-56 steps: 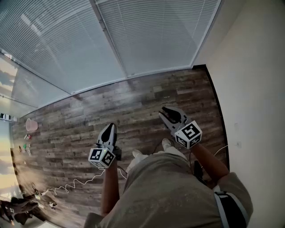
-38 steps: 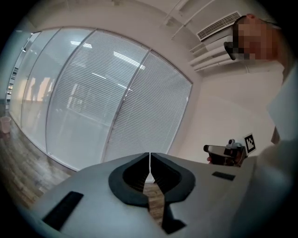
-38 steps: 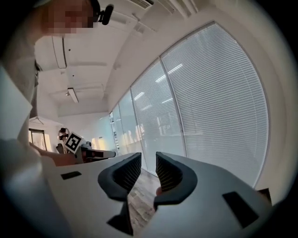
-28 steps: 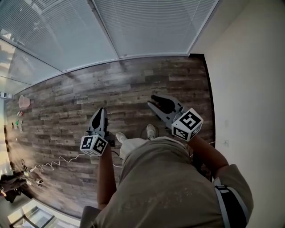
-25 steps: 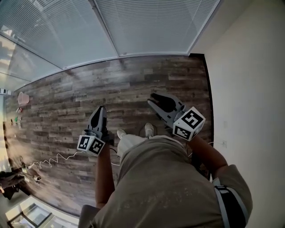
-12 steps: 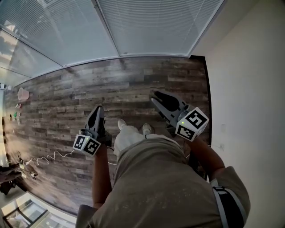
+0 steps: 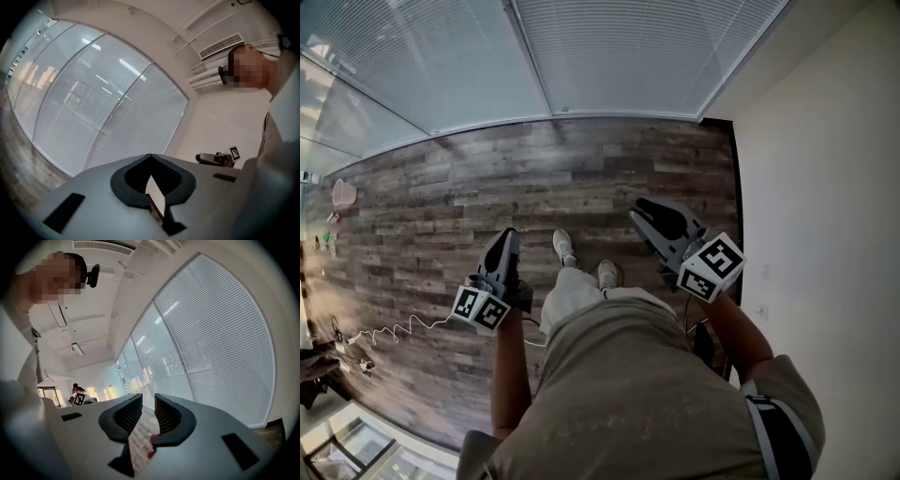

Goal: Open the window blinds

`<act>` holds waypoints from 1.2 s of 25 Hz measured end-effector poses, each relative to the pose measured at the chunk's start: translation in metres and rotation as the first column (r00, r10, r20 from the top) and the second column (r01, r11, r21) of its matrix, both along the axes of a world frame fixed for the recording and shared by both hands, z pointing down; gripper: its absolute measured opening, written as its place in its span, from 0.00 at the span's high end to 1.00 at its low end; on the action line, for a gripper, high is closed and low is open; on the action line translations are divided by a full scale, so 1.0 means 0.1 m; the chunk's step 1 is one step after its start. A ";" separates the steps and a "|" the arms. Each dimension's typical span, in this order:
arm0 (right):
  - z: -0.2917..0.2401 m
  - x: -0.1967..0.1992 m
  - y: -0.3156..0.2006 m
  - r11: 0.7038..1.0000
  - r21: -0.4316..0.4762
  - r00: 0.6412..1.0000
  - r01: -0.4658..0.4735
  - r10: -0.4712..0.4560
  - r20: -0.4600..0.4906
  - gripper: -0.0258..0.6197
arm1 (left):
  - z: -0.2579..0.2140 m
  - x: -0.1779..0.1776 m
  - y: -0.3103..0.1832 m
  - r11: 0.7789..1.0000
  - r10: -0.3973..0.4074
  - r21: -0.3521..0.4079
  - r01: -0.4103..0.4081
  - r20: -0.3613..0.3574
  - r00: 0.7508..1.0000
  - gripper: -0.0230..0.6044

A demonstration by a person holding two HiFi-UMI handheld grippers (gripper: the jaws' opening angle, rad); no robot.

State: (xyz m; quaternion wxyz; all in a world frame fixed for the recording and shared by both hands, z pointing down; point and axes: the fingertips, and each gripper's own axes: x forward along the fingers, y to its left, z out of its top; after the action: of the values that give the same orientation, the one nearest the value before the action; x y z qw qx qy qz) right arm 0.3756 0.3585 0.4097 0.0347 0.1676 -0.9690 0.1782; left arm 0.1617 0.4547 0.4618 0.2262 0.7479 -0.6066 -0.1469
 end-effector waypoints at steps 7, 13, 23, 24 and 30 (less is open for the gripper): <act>-0.05 -0.43 -0.24 1.000 0.010 1.000 -0.012 0.012 -0.029 0.82 | 0.01 -0.76 -0.34 0.999 -0.041 -0.004 0.041 -0.013 0.999 0.94; -0.05 -0.89 -0.53 1.000 -0.005 0.999 -0.014 0.014 -0.047 0.83 | -0.04 -1.30 -0.74 1.000 -0.027 0.014 0.027 0.005 1.000 0.94; -0.17 -1.65 -1.09 0.998 0.014 0.998 -0.056 0.057 -0.041 0.83 | -0.08 -2.19 -1.28 1.000 -0.017 0.021 0.016 0.037 0.999 0.94; -0.20 -1.73 -1.16 0.998 0.019 0.997 -0.057 0.058 -0.042 0.84 | -0.08 -2.29 -1.32 1.000 -0.017 0.022 0.016 0.044 0.999 0.94; -0.27 -2.22 -1.42 0.997 0.047 0.997 -0.058 0.060 -0.049 0.84 | 0.03 -2.77 -1.51 1.000 -0.010 0.017 0.009 0.082 0.997 0.94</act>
State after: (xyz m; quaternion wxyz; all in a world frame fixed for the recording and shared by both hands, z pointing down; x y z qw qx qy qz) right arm 0.1533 0.2170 0.3823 0.0498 0.2012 -0.9663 0.1528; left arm -0.1150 0.3041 0.4652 0.1941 0.7522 -0.6177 -0.1223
